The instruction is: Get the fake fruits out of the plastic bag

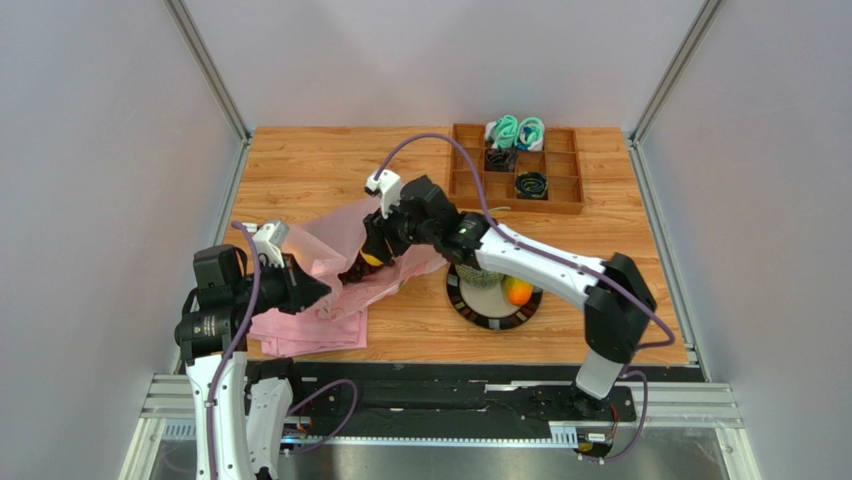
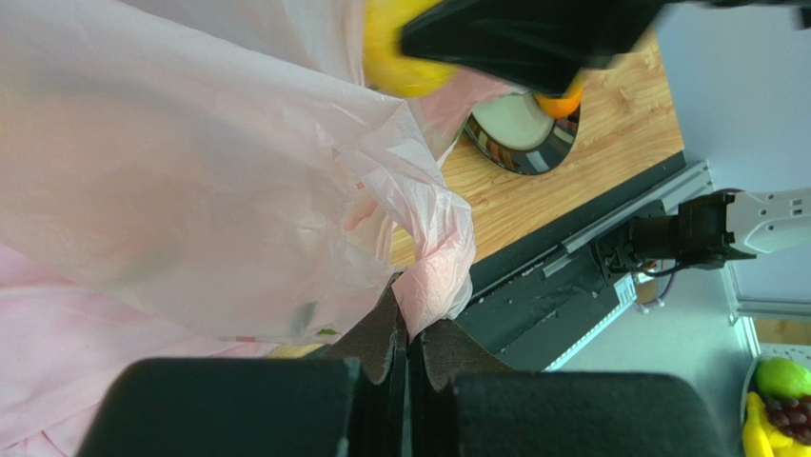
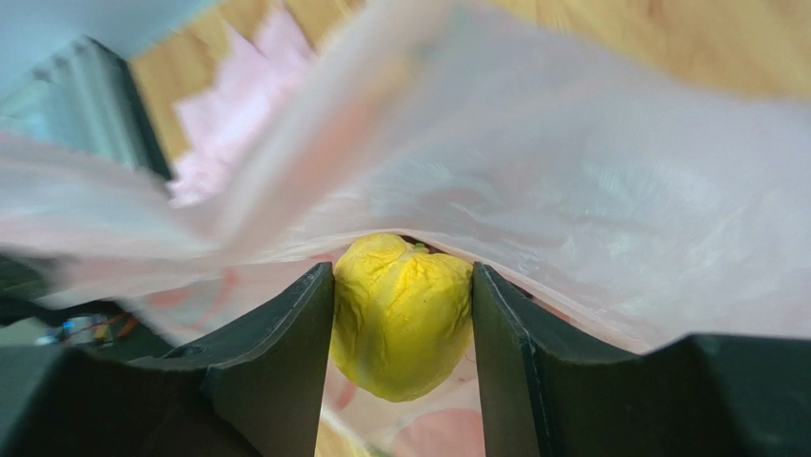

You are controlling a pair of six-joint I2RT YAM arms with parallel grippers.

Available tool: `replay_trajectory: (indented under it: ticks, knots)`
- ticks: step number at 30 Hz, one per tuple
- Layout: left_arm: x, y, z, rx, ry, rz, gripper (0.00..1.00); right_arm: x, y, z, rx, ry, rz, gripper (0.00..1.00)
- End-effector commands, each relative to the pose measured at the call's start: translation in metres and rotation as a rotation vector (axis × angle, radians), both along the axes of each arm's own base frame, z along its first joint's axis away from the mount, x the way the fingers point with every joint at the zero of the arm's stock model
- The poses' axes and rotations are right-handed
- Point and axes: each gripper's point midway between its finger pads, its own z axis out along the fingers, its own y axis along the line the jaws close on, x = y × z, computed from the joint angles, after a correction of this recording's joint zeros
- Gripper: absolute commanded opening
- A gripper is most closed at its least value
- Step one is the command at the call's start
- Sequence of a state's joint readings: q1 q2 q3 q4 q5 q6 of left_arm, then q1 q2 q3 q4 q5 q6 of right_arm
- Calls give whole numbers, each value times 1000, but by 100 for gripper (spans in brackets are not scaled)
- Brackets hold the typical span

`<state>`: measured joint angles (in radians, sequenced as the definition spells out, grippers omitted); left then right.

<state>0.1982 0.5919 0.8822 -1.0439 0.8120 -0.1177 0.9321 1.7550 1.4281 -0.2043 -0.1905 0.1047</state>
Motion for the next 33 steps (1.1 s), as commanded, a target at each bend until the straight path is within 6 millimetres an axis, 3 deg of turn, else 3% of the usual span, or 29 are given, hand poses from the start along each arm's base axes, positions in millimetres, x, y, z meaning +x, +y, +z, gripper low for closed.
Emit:
replay_trajectory:
  ticks: [1,3,6,7,8,10,11,13,14,15,17,18,28,29,30,32,33]
  knots:
    - [14,-2,17,-35,-86,1,0,-32,-8,79,140,-97,162,30]
    - [17,-1,18,-33,-95,4,0,-43,-16,88,139,-118,196,30]
    - [20,0,20,-34,-95,9,0,-59,-44,89,65,-169,245,28]
    - [21,0,20,-36,-93,6,0,-70,-62,96,36,-214,271,28]
    - [21,0,21,-39,-93,10,0,-76,-74,79,-9,-201,282,27]
    - [22,0,22,-39,-101,14,0,-88,-104,77,-63,-254,292,28]
    - [22,0,21,-42,-99,19,0,-95,-118,54,-116,-234,299,28]
    - [23,0,22,-42,-107,24,0,-98,-142,33,-198,-250,282,28]
    - [22,0,22,-43,-109,27,0,-100,-152,33,-218,-302,296,28]
    - [22,1,22,-40,-111,29,0,-101,-163,12,-274,-299,293,28]
    - [22,1,21,-41,-109,33,0,-98,-171,1,-319,-361,318,28]
    - [21,1,22,-40,-112,35,0,-96,-177,-16,-365,-357,316,28]
    - [19,2,27,-22,-118,35,0,-68,-175,-64,-514,-455,345,42]
    - [19,2,27,-20,-122,36,0,-64,-176,-67,-526,-459,334,47]
    - [19,2,27,-22,-119,35,0,-61,-178,-68,-539,-467,320,59]
    - [19,2,26,-21,-118,35,0,-58,-175,-62,-521,-488,307,68]
    - [19,2,26,-20,-118,34,0,-59,-173,-58,-504,-489,307,78]
